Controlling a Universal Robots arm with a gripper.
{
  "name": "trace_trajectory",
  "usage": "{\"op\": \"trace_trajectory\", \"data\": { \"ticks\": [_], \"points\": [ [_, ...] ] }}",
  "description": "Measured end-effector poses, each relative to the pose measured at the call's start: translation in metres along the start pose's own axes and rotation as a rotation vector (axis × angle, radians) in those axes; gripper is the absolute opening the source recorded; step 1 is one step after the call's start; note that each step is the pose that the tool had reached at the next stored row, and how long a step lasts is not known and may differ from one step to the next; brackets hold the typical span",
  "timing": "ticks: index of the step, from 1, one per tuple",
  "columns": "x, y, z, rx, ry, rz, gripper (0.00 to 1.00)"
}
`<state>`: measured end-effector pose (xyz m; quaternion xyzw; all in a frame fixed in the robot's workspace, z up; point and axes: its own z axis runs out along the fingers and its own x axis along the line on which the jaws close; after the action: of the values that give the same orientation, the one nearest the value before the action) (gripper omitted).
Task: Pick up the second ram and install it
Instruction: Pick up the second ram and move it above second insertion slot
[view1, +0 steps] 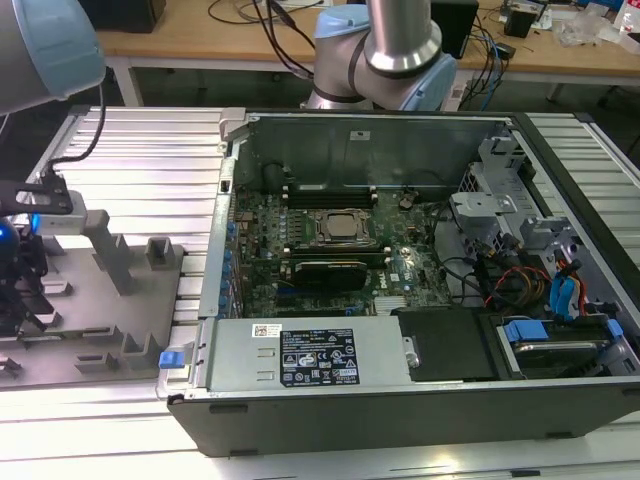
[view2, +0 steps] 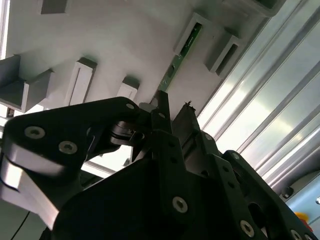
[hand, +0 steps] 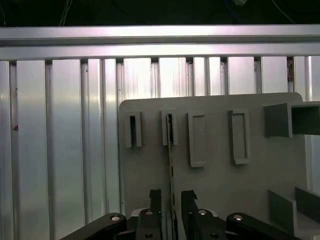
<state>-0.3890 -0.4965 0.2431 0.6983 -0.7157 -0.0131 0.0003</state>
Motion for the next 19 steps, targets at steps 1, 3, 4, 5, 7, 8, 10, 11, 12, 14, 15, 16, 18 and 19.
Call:
{"op": "trace_trajectory", "data": {
  "ticks": [1, 3, 4, 5, 7, 8, 10, 11, 12, 14, 15, 16, 18, 19],
  "points": [
    [0.0001, -0.0001, 0.0023, 0.0, 0.0, 0.0, 0.3],
    [0.0002, -0.0002, 0.0086, 0.0, 0.0, 0.0, 0.3],
    [0.0002, -0.0002, 0.0104, 0.0, 0.0001, -0.001, 0.3],
    [0.0003, -0.0003, 0.0152, -0.0001, 0.0001, -0.006, 0.3],
    [0.0003, -0.0005, 0.0207, -0.0008, 0.0009, -0.043, 0.3],
    [0.0001, -0.0005, 0.022, -0.0011, 0.0012, -0.058, 0.3],
    [-0.0026, 0.0004, 0.0294, -0.0013, 0.0014, -0.07, 0.3],
    [-0.0035, 0.0006, 0.0312, -0.0012, 0.0013, -0.07, 0.3],
    [-0.0046, 0.001, 0.0337, -0.0012, 0.0014, -0.07, 0.3],
    [-0.0053, 0.003, 0.0399, -0.0014, 0.0015, -0.07, 0.3],
    [-0.0053, 0.0033, 0.0405, -0.0012, 0.0014, -0.07, 0.3],
    [-0.0052, 0.0033, 0.0405, -0.0014, 0.0015, -0.07, 0.3],
    [-0.0053, 0.0033, 0.0407, -0.0013, 0.0015, -0.07, 0.3],
    [-0.0053, 0.0033, 0.0407, -0.0013, 0.0015, -0.07, 0.29]
  ]
}}
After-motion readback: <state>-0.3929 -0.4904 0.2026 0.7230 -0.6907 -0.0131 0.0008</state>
